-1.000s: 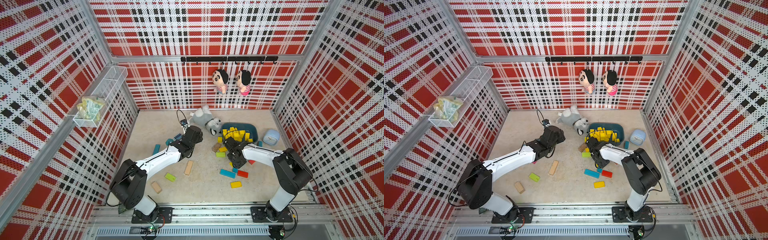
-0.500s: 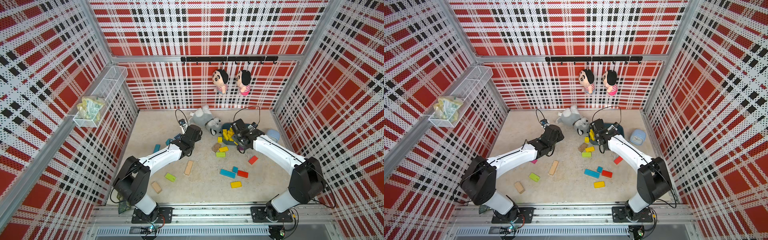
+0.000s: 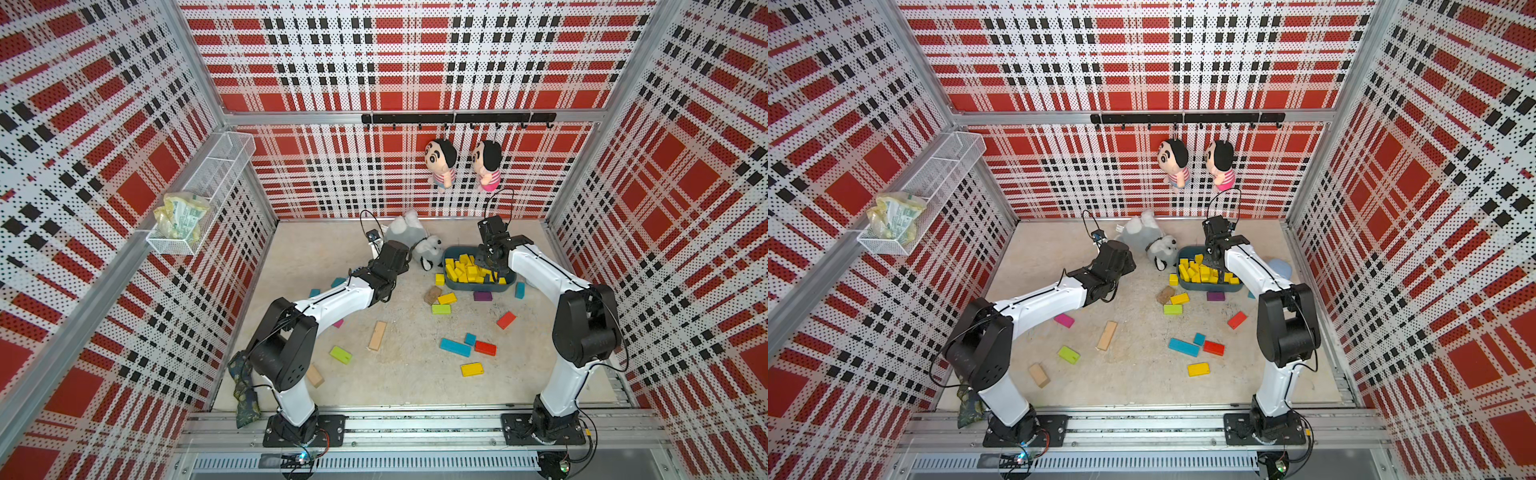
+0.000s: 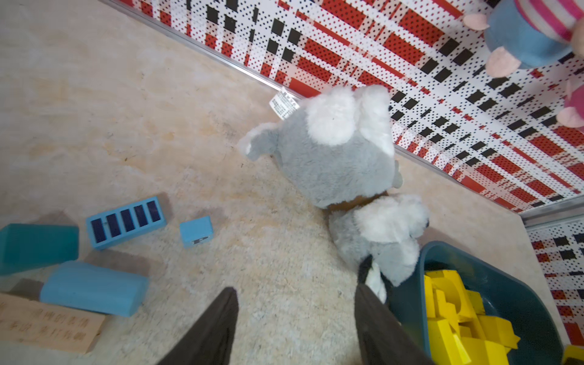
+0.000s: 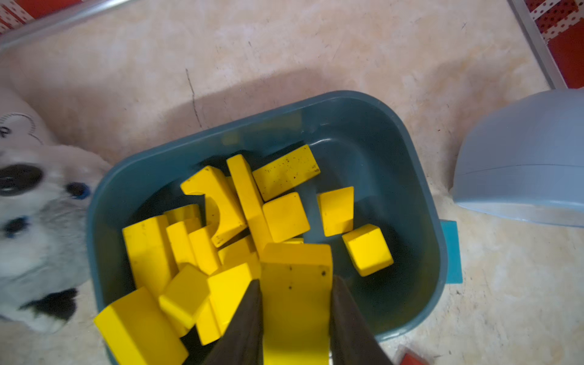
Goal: Pick out the yellow building blocks
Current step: Place the building block in the storage box.
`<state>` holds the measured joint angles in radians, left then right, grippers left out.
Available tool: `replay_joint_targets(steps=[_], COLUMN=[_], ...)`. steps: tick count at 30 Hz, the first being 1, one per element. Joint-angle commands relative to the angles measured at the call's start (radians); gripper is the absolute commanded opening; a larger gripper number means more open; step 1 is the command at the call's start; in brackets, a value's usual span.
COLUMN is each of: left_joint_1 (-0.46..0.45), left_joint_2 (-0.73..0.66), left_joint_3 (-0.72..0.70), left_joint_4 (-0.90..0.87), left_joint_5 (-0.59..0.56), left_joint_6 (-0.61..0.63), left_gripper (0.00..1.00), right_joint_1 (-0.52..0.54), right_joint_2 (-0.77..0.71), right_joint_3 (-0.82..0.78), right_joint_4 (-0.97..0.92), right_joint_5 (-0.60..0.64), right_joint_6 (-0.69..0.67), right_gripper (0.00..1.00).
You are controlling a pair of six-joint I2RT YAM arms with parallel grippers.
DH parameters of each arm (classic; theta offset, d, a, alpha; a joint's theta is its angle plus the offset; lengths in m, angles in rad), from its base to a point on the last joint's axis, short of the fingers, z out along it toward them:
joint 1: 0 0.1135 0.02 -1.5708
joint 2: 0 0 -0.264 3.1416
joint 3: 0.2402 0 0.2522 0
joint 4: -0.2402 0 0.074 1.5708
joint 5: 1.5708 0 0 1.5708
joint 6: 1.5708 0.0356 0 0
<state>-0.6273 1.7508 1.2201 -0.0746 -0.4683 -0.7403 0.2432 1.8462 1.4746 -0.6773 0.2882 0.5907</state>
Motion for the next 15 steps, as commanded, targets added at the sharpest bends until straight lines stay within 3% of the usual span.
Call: replay_joint_targets(steps=[1, 11, 15], left_joint_1=[-0.029, -0.092, -0.091], left_joint_2=[0.049, 0.17, 0.182], left_joint_3=[0.05, 0.194, 0.206], left_joint_4=[0.039, -0.02, -0.033], left_joint_5=[0.06, 0.103, 0.126], left_joint_6=[0.078, 0.158, 0.16], left_gripper=[0.62, 0.62, 0.62], right_joint_1=[-0.044, -0.101, -0.114], right_joint_2=[0.003, 0.05, 0.064], right_joint_3=[-0.036, -0.111, -0.121], right_joint_4=[0.055, 0.18, 0.214], right_joint_5=[-0.05, -0.142, -0.19], right_joint_6=[-0.045, 0.095, 0.104], right_gripper=[0.26, 0.34, 0.43])
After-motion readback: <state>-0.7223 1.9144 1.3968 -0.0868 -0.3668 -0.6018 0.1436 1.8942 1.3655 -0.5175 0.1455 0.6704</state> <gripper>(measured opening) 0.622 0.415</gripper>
